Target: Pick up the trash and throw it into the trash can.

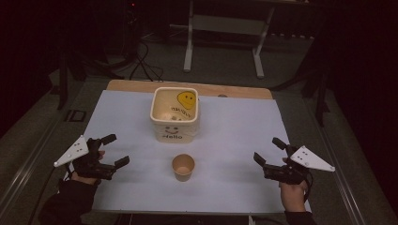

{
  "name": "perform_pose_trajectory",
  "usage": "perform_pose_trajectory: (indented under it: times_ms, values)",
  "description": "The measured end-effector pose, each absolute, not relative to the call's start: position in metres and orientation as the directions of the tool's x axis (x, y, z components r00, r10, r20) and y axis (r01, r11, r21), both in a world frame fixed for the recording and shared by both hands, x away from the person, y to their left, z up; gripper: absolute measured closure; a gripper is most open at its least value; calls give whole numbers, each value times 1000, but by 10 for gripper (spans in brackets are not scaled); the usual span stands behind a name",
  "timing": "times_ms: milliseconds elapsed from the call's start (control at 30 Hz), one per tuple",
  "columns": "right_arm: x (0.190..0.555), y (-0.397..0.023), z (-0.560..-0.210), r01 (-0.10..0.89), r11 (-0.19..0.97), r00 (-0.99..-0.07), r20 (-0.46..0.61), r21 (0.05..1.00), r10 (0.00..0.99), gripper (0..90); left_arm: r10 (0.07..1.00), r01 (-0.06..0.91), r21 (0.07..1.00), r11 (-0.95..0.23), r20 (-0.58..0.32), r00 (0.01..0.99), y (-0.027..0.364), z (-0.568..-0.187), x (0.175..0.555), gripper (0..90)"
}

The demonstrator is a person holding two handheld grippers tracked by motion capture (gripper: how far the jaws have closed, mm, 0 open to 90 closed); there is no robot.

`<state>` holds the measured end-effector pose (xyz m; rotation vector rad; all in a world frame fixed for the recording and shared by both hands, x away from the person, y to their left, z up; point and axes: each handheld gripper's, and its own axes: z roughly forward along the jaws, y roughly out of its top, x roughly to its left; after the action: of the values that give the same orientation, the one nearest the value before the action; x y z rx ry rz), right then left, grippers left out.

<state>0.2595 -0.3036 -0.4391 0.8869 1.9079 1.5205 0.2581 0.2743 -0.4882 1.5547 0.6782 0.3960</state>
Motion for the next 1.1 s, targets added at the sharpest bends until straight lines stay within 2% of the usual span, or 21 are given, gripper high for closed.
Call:
perform_pose_trajectory:
  times_ms: [167, 467, 600, 733, 767, 1100]
  values:
    - [259, -302, -439, 159, 152, -641, -15, 975, 767, 105, 605, 207, 978, 27, -181, 776, 275, -491, 259, 3]
    - [257, -299, -438, 156, 164, -652, -23, 974, 758, 105, 581, 197, 980, 2, -161, 798, 273, -492, 259, 3]
    - [257, -300, -438, 161, 160, -648, -18, 974, 762, 105, 602, 236, 971, -40, -165, 782, 268, -491, 260, 3]
    - [257, -299, -439, 168, 163, -652, -15, 972, 758, 105, 583, 264, 964, -20, -203, 787, 267, -487, 261, 3]
    - [258, -299, -439, 170, 164, -655, -13, 972, 756, 105, 557, 319, 947, -31, -249, 792, 268, -482, 264, 3]
    - [259, -297, -441, 178, 162, -673, 0, 971, 740, 105, 477, 287, 950, -124, -196, 857, 264, -460, 270, 3]
